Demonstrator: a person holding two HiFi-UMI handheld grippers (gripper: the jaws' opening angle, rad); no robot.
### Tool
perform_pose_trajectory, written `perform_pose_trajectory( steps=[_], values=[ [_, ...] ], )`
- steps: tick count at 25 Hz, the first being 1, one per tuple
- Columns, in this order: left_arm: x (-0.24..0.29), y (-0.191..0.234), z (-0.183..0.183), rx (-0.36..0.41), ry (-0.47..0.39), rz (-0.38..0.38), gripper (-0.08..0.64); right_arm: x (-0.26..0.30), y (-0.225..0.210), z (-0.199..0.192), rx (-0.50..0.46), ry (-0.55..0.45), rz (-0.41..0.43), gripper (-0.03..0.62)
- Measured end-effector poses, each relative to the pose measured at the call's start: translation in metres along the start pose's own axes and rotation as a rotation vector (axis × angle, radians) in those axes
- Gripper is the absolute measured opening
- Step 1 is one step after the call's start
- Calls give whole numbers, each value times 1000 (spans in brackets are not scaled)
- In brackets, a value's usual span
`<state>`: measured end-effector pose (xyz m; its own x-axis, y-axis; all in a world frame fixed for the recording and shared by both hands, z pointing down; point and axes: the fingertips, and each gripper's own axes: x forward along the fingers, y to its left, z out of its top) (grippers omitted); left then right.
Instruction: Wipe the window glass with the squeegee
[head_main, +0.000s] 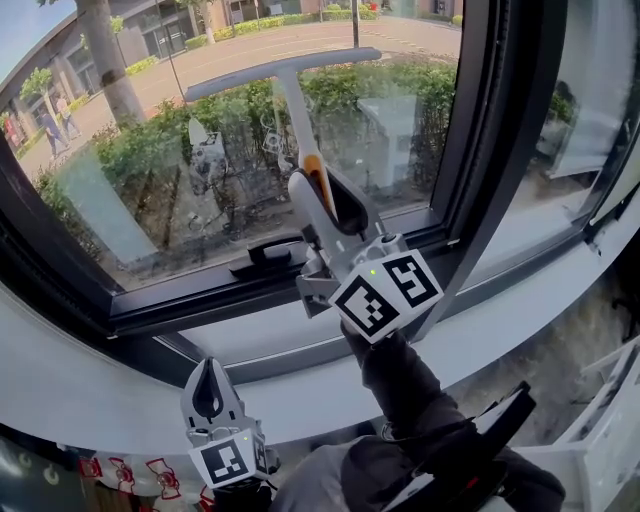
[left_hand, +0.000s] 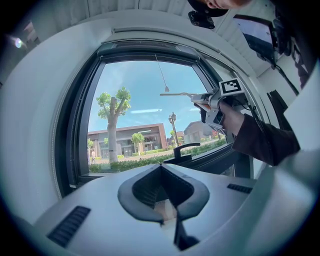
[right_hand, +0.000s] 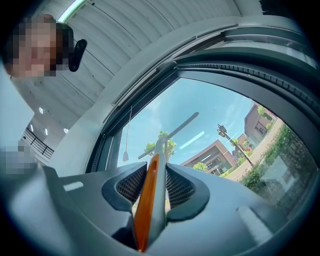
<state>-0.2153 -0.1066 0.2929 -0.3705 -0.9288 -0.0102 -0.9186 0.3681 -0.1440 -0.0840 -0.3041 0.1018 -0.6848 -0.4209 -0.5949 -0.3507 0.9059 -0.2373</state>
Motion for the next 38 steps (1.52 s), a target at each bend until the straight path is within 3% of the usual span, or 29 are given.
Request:
perform_pose_trajectory(
  steps=[38],
  values=[
    [-10, -9, -1, 35, 19, -17, -2, -51, -16, -45, 81, 82, -69, 114]
  ],
)
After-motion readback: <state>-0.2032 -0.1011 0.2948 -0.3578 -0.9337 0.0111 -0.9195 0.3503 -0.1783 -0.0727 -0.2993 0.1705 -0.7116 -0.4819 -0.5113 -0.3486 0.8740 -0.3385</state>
